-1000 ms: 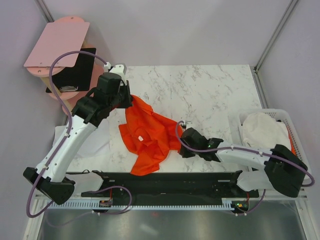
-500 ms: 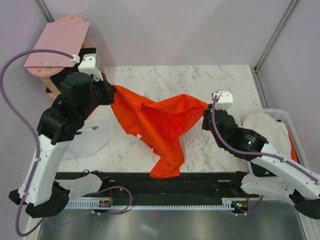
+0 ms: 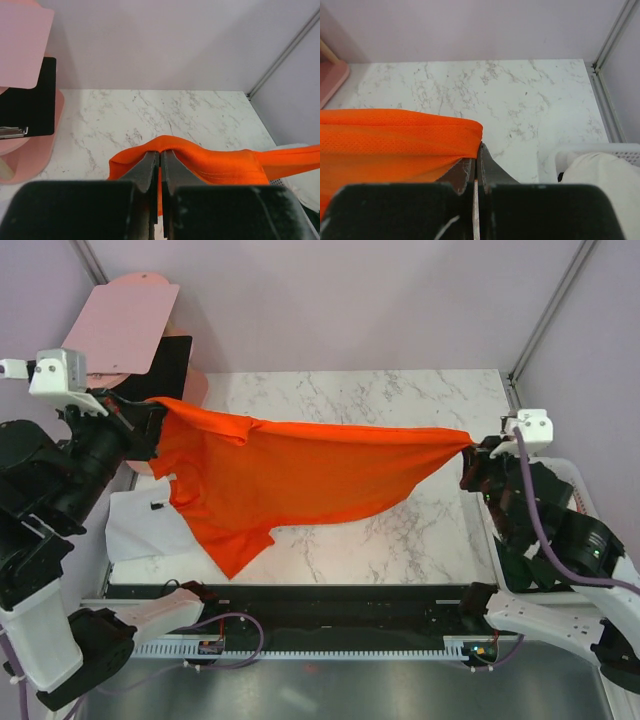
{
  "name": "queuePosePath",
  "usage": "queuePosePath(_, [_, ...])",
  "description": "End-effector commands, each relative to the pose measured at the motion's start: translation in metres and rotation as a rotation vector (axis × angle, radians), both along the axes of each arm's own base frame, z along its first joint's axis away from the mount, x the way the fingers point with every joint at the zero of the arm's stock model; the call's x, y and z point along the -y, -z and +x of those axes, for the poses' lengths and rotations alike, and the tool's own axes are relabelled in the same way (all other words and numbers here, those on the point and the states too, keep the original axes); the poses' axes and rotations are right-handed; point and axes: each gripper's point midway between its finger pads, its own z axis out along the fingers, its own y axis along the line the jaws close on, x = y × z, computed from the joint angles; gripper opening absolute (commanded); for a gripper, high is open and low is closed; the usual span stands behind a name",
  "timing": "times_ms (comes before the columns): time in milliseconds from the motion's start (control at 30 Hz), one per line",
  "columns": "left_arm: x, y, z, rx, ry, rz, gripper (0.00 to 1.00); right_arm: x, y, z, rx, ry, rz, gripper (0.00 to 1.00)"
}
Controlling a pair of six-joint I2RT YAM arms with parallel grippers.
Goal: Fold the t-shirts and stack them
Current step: Flatten out the tshirt
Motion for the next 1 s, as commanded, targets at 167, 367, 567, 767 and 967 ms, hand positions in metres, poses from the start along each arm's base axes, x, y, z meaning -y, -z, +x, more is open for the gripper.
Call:
queuePosePath(167, [-0.004, -0.033, -0.071, 0.138, 0.198, -0.02, 0.02, 0.023, -0.074, -0.055, 0.146, -0.252, 0.111, 0.0])
queuePosePath(367, [-0.007, -0.041, -0.089, 0.175, 0.226, -0.061, 0.02, 0.024, -0.094, -0.072, 0.179, -0.338, 0.146, 0.0])
queuePosePath(567, [0.002, -0.03, -0.04, 0.091, 0.137, -0.003, 0.02, 0.032, -0.062, -0.052, 0.114, -0.19, 0.095, 0.0])
queuePosePath(767, [0.033, 0.018, 0.058, -0.083, 0.031, 0.149, 0.02, 0.051, -0.027, -0.025, 0.076, 0.062, 0.03, 0.0])
queuePosePath(967, [0.067, 0.087, 0.14, -0.25, -0.003, 0.227, 0.02, 0.01, 0.029, 0.019, 0.006, 0.14, -0.122, 0.0])
